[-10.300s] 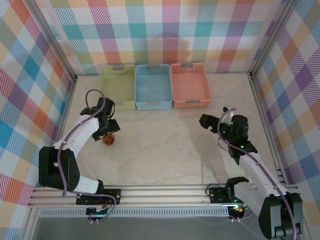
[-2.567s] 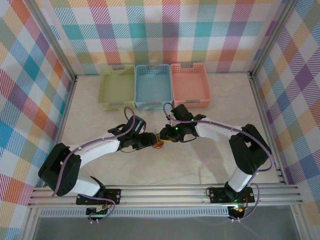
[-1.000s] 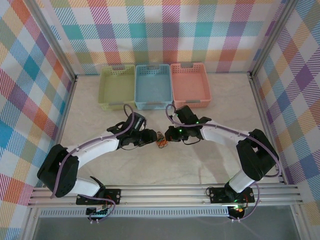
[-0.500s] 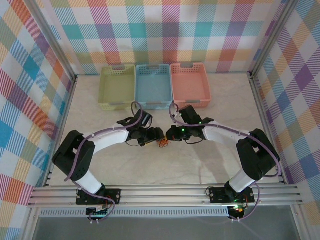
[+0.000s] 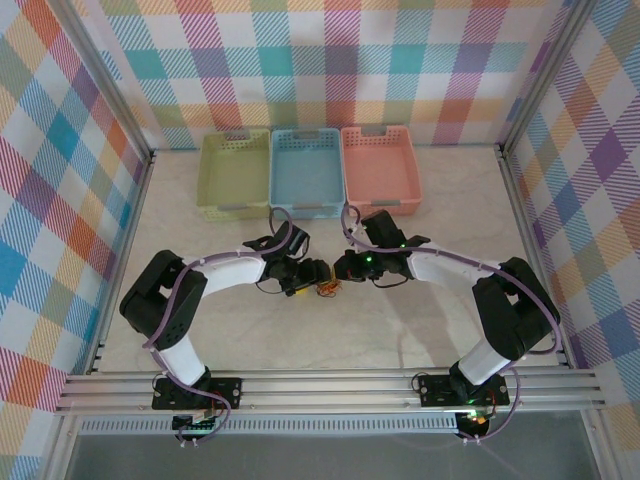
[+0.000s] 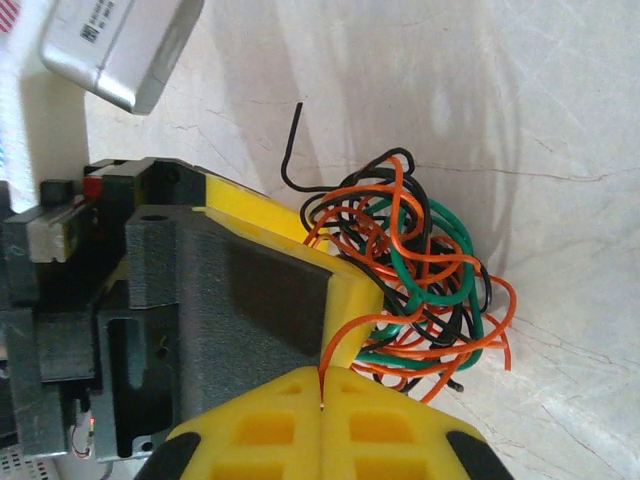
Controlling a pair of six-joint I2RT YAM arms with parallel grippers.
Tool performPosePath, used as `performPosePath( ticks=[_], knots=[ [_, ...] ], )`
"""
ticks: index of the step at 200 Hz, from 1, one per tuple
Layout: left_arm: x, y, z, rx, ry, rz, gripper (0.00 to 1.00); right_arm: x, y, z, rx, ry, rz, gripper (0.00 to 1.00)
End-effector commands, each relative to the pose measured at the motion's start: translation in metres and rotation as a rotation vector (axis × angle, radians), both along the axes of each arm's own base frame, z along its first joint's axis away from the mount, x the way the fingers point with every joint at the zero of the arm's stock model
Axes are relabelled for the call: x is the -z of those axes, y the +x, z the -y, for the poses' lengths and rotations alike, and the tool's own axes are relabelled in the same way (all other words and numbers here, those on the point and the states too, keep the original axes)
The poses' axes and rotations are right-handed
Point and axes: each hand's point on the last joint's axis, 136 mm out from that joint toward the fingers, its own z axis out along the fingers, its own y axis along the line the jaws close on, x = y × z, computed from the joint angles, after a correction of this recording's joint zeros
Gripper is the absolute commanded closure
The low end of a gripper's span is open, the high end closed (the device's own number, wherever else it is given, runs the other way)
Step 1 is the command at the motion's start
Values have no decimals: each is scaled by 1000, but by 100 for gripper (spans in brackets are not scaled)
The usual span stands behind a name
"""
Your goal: Untangle the cables
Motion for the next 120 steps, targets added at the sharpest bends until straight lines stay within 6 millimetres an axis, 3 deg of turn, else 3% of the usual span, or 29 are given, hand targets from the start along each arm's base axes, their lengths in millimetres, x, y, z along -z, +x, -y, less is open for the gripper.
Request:
performPosePath(
  ticks=[1,91,120],
  knots=[
    [4,2,0,-8,10,-18,32,-8,-1,0,-12,33,27,100],
    [9,2,-4,-14,41,-30,33,-100,-11,14,-17,165,286,100],
    [9,2,-2,-11,40,-29,33,-106,-12,19,-14,163,310,100]
  ],
)
